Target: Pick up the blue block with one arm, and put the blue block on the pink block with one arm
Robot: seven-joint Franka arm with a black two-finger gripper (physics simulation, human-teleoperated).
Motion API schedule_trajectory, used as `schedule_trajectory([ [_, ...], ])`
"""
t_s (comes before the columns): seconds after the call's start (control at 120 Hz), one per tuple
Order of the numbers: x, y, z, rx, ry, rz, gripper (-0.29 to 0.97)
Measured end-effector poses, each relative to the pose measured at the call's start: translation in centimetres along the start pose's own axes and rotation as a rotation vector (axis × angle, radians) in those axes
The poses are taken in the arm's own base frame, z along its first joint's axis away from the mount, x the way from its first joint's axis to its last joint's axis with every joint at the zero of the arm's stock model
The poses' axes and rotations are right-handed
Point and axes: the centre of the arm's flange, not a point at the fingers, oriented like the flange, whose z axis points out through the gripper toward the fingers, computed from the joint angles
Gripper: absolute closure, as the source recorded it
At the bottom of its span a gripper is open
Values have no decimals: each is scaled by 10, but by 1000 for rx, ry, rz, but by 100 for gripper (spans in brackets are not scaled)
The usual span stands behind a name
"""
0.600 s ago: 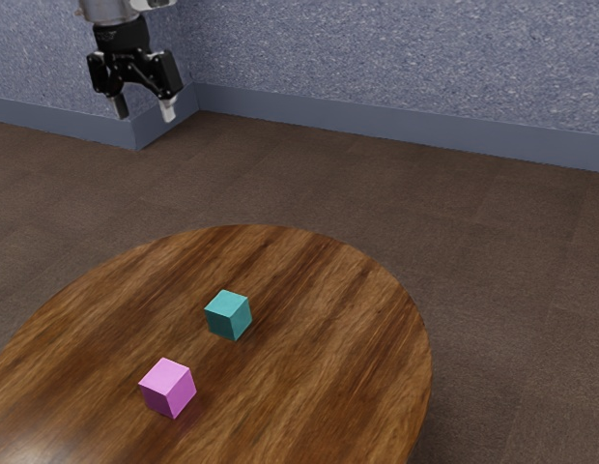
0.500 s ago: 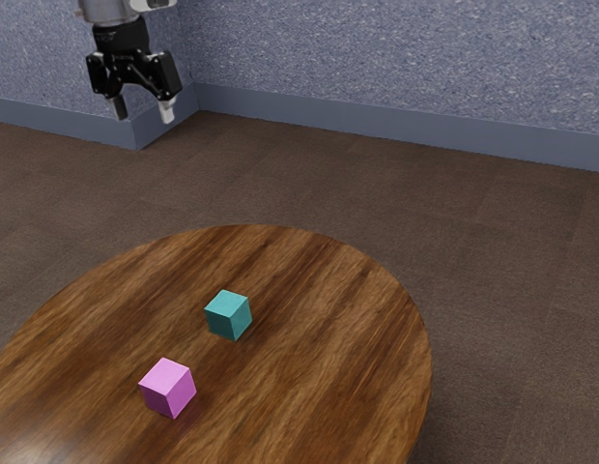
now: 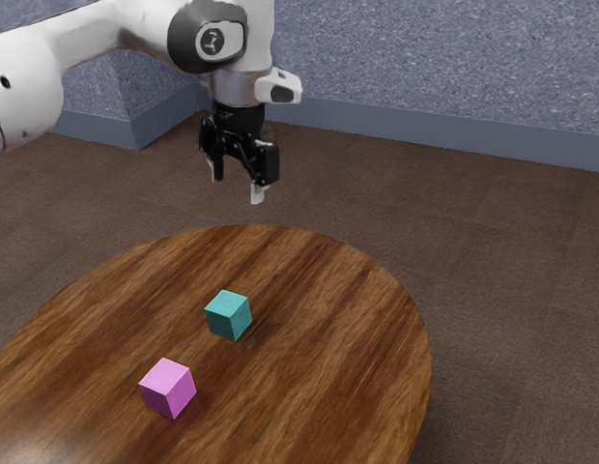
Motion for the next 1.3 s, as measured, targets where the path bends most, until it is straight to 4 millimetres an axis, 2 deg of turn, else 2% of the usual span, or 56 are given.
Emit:
schedule_trajectory([
  [0.092, 27, -2, 77, 18, -64, 2, 0],
  [0.158, 45, -4, 113, 12, -69, -2, 0],
  [0.233, 62, -14, 142, 14, -60, -29, 0],
  [0.308, 69, -22, 153, -4, -37, -59, 0],
  [0.333, 70, -23, 156, -12, -32, -66, 0],
  [0.442, 51, -38, 200, -33, -67, -128, 0],
  [0.533, 39, -39, 232, -56, -73, -151, 0],
  [0.625, 36, -41, 247, -71, -55, -167, 0],
  [0.733, 35, -57, 260, -73, -35, -195, 0],
  [0.792, 31, -64, 273, -73, -37, -203, 0],
  [0.958, 30, -64, 302, -75, -28, -191, 0],
  [1.175, 31, -62, 322, -81, -20, -176, -1],
  [1.3, 30, -61, 326, -82, -13, -171, 0],
])
